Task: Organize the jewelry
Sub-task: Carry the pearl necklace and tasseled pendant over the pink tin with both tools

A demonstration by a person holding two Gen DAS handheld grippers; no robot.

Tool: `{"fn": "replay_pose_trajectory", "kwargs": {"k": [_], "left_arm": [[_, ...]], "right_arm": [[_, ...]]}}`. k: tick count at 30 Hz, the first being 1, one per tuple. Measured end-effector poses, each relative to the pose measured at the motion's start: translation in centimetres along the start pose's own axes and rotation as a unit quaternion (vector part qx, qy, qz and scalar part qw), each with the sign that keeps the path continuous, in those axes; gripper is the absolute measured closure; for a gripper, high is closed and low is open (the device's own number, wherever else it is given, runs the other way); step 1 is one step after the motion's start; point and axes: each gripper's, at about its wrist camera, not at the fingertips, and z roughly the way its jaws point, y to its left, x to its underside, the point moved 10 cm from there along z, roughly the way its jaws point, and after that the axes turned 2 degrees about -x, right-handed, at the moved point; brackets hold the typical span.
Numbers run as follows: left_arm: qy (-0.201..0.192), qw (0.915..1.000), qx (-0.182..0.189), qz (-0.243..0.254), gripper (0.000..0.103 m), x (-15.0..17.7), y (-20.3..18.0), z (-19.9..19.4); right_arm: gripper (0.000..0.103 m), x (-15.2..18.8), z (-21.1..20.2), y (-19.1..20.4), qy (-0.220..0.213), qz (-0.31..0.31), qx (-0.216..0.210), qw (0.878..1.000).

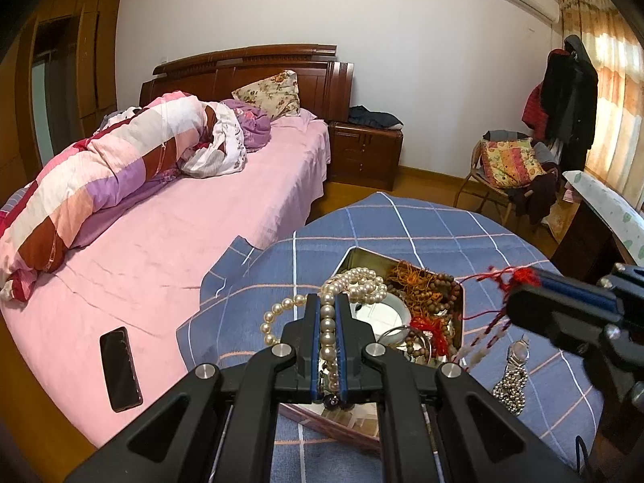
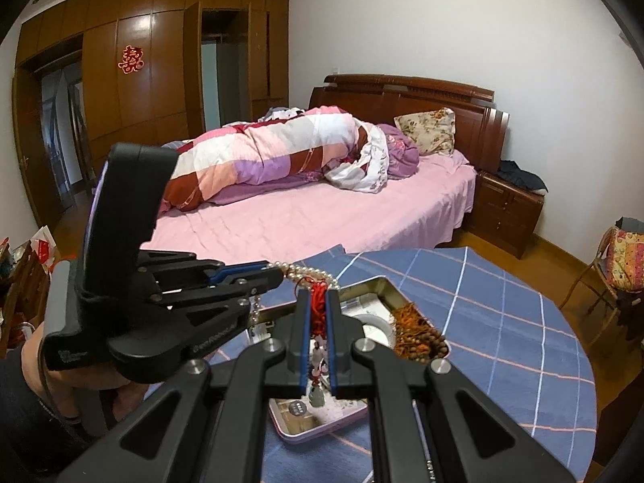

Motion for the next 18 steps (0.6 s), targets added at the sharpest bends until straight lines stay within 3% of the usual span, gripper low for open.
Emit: {"fn": "replay_pose_trajectory", "kwargs": {"k": [18], "left_arm": [[0.022, 0.9997, -0.004, -0.005, 0.097, 1.7, 0.2, 1.4]], "right_arm": [[0.094, 2.0, 2.4, -0.6, 0.032, 0.024, -0.006, 0.999]]}}
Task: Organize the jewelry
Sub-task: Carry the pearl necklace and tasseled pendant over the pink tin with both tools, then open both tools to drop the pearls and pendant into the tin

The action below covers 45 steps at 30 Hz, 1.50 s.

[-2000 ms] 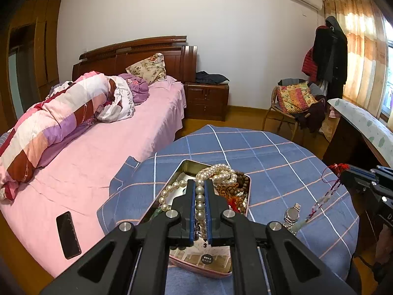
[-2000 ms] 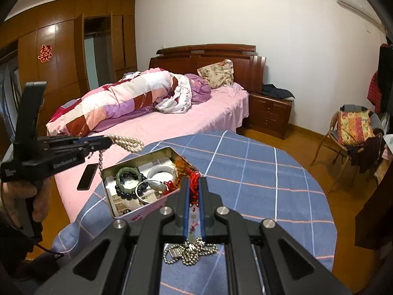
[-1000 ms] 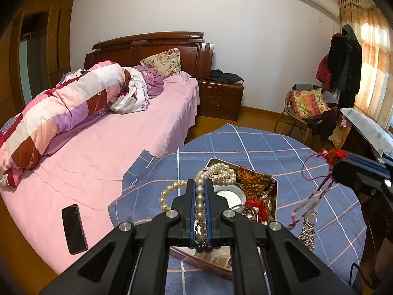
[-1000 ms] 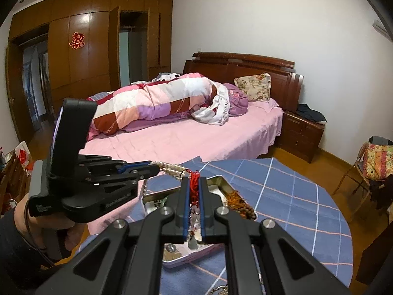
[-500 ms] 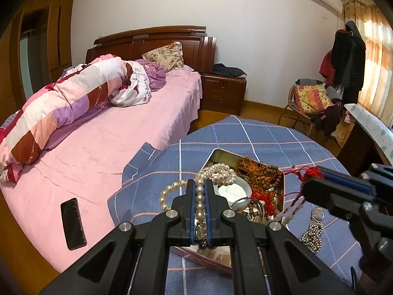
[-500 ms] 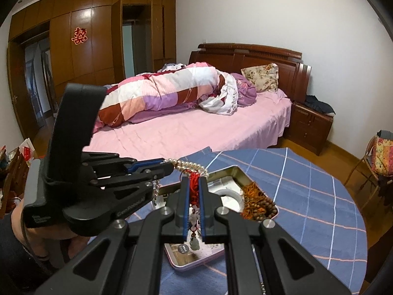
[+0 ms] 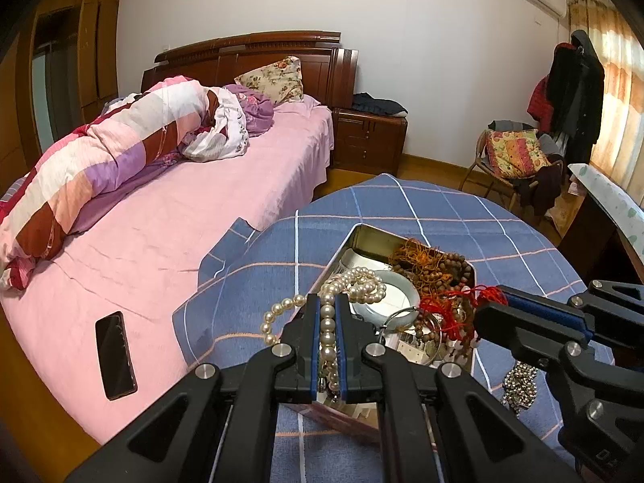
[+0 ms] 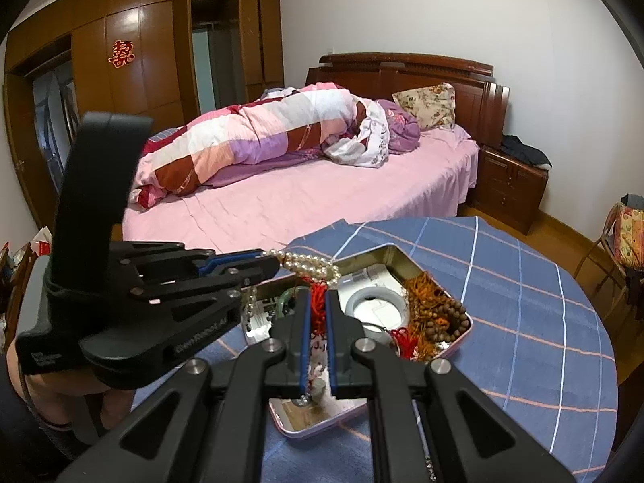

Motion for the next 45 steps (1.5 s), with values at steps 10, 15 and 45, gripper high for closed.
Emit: {"fn": "replay_pose_trajectory", "kwargs": {"k": [10, 15, 45], "left_arm": [[0.008, 1.0000, 0.001, 0.002, 0.097, 0.5, -0.3, 0.5], [0.013, 0.9999, 0.002, 0.004, 0.097, 0.8, -0.5, 0.7], [0.043, 0.9990, 0.002, -0.015, 0.062, 1.9, 0.1, 2.1]], "right_arm": [[0.094, 0.7, 1.0, -0.5, 0.016, 0.009, 0.001, 1.000], [0.094, 1.4, 1.7, -0.8, 0.026, 0.018, 0.002, 1.000], [0.054, 4.1, 3.8, -2.7, 0.063, 0.042, 0.017, 0.997]]}}
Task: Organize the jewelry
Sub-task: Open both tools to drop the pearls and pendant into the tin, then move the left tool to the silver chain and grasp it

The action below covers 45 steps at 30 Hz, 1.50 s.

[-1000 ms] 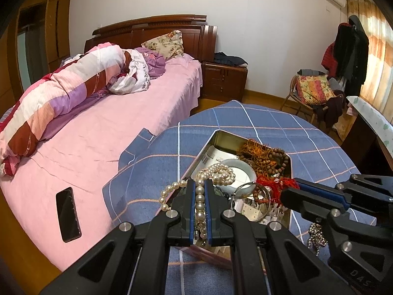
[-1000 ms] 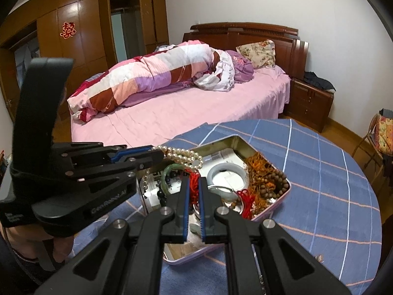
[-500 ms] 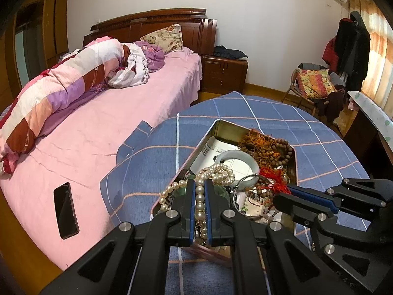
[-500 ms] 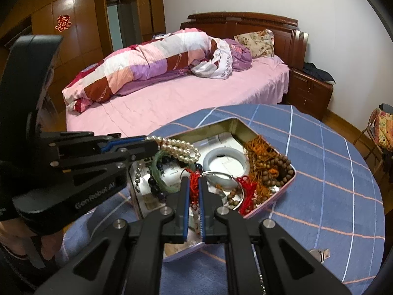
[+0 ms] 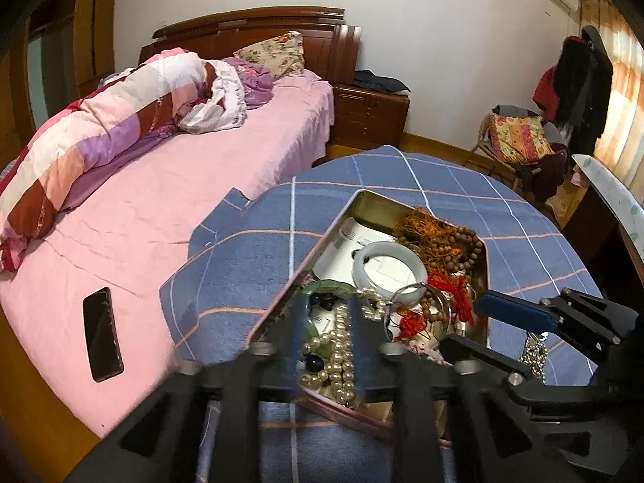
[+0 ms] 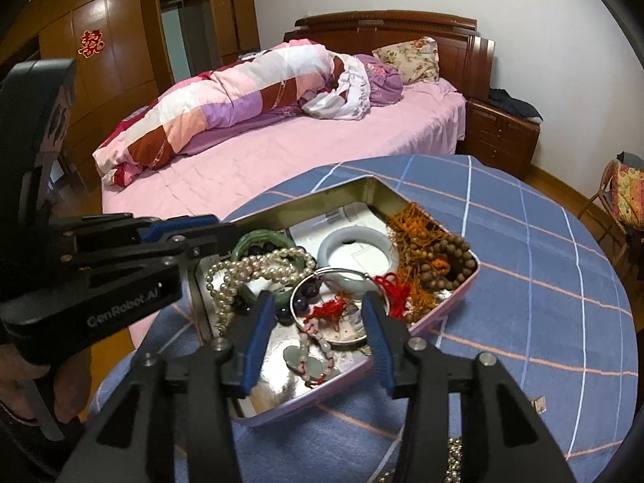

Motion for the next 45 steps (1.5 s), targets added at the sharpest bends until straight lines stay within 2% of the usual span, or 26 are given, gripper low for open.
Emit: {"fn": "replay_pose_trajectory", "kwargs": {"k": [1, 2, 3, 7, 11, 21, 24, 29, 35, 38, 45], "left_arm": [[-0.006, 0.9999, -0.007, -0.005, 0.045, -0.1, 0.3, -0.2], [-0.012, 0.9999, -0.009, -0.006, 0.042, -0.2, 0.5, -0.4], [-0.014, 0.9998, -0.007, -0.007, 0.042, -0.3, 0.4, -0.5], [-0.015, 0.9998, -0.009, -0.007, 0.042, -0.4, 0.5, -0.6], [-0.011, 0.9998, -0.013, -0.009, 0.042, -0.3, 0.6, -0.4], [-0.016, 0.9997, -0.018, -0.003, 0.042, -0.3, -0.4, -1.1], [-0.021, 0.9997, -0.014, 0.006, 0.042, 0.1, -2.0, -1.7], [-0.032, 0.9979, 0.020, 0.052, 0.042, 1.4, -7.6, -3.1], [-0.015, 0.9920, 0.056, 0.113, 0.042, 3.4, -14.0, -3.0], [0.004, 0.9886, 0.066, 0.135, 0.042, 4.6, -16.2, -2.1], [0.040, 0.9802, 0.081, 0.176, 0.042, 6.8, -19.7, 0.4]], "right_arm": [[0.053, 0.0, -0.1, 0.0, 0.000, 0.000, 0.001, 1.000], [0.049, -0.1, -0.2, 0.0, -0.001, 0.000, 0.003, 1.000], [0.043, -0.1, -0.2, 0.0, -0.003, -0.001, 0.005, 1.000], [0.039, 0.1, -0.4, -0.3, -0.006, 0.000, 0.011, 1.000], [0.030, 0.3, -0.7, -0.8, -0.009, 0.003, 0.018, 1.000], [0.024, 1.6, -2.3, -2.8, -0.012, 0.011, 0.033, 0.999], [0.022, 3.0, -3.7, -4.7, -0.013, 0.023, 0.048, 0.999], [0.019, 7.2, -6.5, -10.1, 0.002, 0.069, 0.101, 0.993], [0.017, 11.2, -8.9, -15.6, 0.008, 0.138, 0.140, 0.981], [0.017, 12.4, -9.6, -17.1, 0.006, 0.161, 0.145, 0.976], [0.013, 12.7, -10.0, -17.4, -0.002, 0.168, 0.147, 0.975]]}}
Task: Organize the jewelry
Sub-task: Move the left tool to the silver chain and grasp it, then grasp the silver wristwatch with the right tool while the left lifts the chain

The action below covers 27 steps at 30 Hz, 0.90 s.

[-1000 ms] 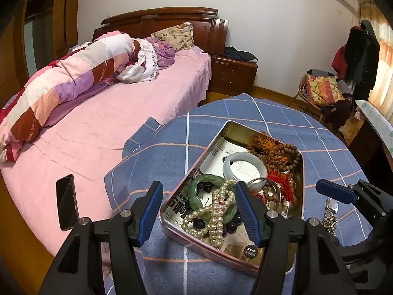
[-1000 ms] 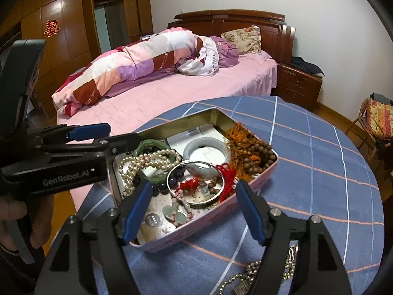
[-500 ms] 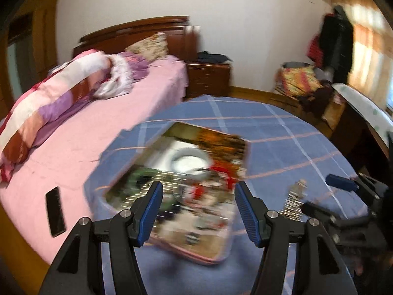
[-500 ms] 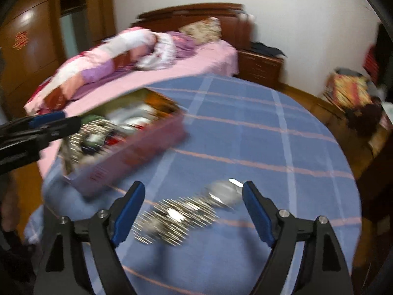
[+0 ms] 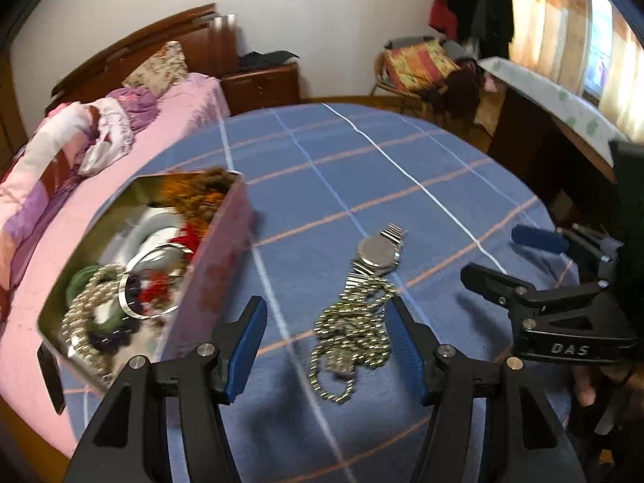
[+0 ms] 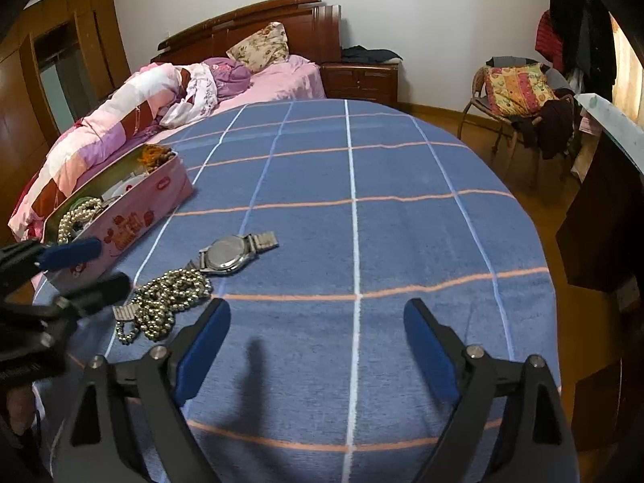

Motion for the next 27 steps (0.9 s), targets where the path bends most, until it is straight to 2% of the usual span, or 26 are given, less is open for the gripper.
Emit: {"fn": "replay_pose_trajectory", "kwargs": {"k": [3, 4, 5, 6, 7, 13, 17, 21, 27], "left_arm": [[0.014, 0.9997, 0.006, 0.017, 0.043, 0.4, -1.0, 1.4], [0.020, 0.9995, 0.010, 0.024, 0.054, 0.6, -1.3, 2.1], [0.027, 0.9991, 0.012, 0.030, 0.074, 0.9, -1.6, 2.5], [0.027, 0.9990, 0.018, 0.032, 0.081, 1.0, -1.9, 2.7], [0.019, 0.9990, 0.021, 0.033, 0.097, 0.8, -2.0, 2.6], [-0.041, 0.9986, 0.025, 0.023, 0.099, -0.9, -1.3, -1.3], [-0.075, 0.9968, 0.028, 0.001, 0.099, -2.4, 0.5, -4.2], [-0.101, 0.9947, 0.008, -0.016, 0.099, -3.6, 2.4, -6.0], [-0.095, 0.9943, -0.029, -0.039, 0.099, -3.7, 5.2, -4.9]], "right_arm": [[0.013, 0.2, -0.1, -0.7, -0.003, 0.008, -0.002, 1.000], [0.013, 0.3, -0.2, -0.8, -0.003, 0.009, -0.002, 1.000], [0.013, 0.3, -0.1, -0.9, -0.003, 0.011, -0.001, 1.000], [0.013, 0.4, -0.1, -0.9, -0.003, 0.011, -0.001, 1.000], [0.013, 0.4, -0.1, -0.8, -0.003, 0.011, -0.001, 1.000], [0.013, 0.4, 0.1, -0.7, -0.001, 0.002, -0.001, 1.000], [0.013, 0.2, 0.0, -0.2, 0.001, -0.004, -0.001, 1.000], [0.013, -0.6, 0.3, 1.2, 0.009, -0.017, -0.009, 1.000], [0.013, -1.9, 2.8, 4.2, 0.044, -0.025, -0.007, 0.999]]}}
